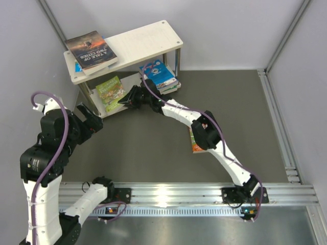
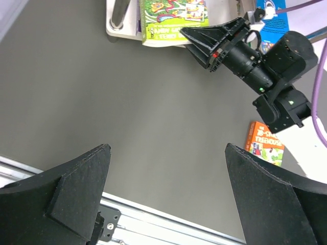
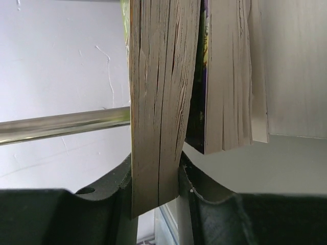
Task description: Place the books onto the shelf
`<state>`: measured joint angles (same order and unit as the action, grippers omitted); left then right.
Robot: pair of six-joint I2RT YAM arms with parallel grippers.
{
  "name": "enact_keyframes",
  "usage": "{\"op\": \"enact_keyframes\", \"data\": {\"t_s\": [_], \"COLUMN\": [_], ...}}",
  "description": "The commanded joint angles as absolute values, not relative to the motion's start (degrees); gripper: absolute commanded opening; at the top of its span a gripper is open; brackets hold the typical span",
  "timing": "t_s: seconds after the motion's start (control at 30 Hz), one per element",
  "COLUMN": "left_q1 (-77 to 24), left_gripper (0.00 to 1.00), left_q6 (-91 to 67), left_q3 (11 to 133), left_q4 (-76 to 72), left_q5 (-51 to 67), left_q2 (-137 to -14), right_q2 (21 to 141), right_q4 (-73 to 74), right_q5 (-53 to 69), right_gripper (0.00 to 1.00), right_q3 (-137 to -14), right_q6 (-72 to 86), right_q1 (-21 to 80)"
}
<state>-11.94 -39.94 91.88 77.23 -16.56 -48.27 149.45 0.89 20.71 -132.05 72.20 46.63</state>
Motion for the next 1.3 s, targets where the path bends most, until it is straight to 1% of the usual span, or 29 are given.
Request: {"op": "enact_keyframes", "data": {"t_s": [0.0,0.37,0.4,0.43,0.47,0.5,0.6,0.67,0.7,0.77,0.93,0.97,1.0,1.03,1.07,1.13,1.27], "left_q1": [-11.95,-11.95,-11.95,-11.95,-11.95,-11.95,-11.95,-11.95,-11.95,-11.95,-11.95,-11.95,-11.95,-11.95,-12.04,-12.04,-11.95], "left_gripper": [0.99,0.99,0.99,0.99,0.99,0.99,0.99,0.99,0.99,0.99,0.99,0.99,0.99,0.99,0.99,0.99,0.99], "left_q6": [-37.71,-36.56,-36.65,-36.74,-36.91,-37.00,-37.61,-37.71,-37.97,-38.23,-39.11,-39.29,-39.46,-39.90,-40.08,-40.87,-41.92], "left_q3": [93.25,92.90,92.64,92.55,92.46,92.37,92.29,92.29,92.37,92.20,92.02,91.93,91.85,91.76,91.58,90.79,89.12], "left_q4": [85.52,84.47,84.38,84.29,84.03,83.94,83.59,83.41,83.32,83.15,82.44,82.44,82.44,82.27,82.18,81.83,80.51], "left_q5": [-18.98,-18.64,-18.55,-18.46,-18.20,-18.02,-17.67,-17.49,-17.40,-17.32,-17.14,-17.05,-17.14,-16.88,-16.79,-16.44,-14.34], "left_q2": [-48.87,-50.62,-50.71,-50.71,-50.71,-50.89,-50.98,-50.98,-50.80,-50.80,-50.19,-50.19,-50.01,-49.92,-49.75,-49.31,-48.25], "right_q2": [149.32,153.28,153.46,153.63,153.72,153.72,152.41,149.61,148.37,145.29,139.14,136.96,135.89,134.83,133.08,131.58,124.82], "right_q4": [-6.15,-7.82,-7.91,-7.91,-8.08,-8.09,-8.52,-9.31,-10.27,-10.55,-10.72,-10.72,-10.72,-10.81,-10.98,-11.07,-12.48], "right_q5": [18.55,16.52,16.70,16.96,17.14,17.92,19.86,20.39,21.00,22.05,24.26,24.52,24.78,24.96,25.22,26.28,27.94], "right_gripper": [0.00,0.00,0.02,0.06,0.12,0.33,0.66,0.72,0.77,0.80,0.84,0.84,0.89,0.90,0.98,1.00,1.00], "right_q3": [-133.86,-133.77,-133.77,-133.86,-133.68,-133.59,-131.93,-127.56,-125.88,-121.58,-112.95,-109.72,-108.21,-106.54,-103.65,-101.00,-91.70], "right_q6": [72.51,74.53,74.62,74.79,74.79,74.71,73.83,73.30,72.87,72.25,69.79,69.44,69.09,68.56,68.47,68.20,67.24], "right_q1": [46.67,46.67,46.67,46.67,46.67,46.67,46.50,46.32,46.06,45.53,44.83,44.65,44.56,44.39,44.30,43.77,43.33]}}
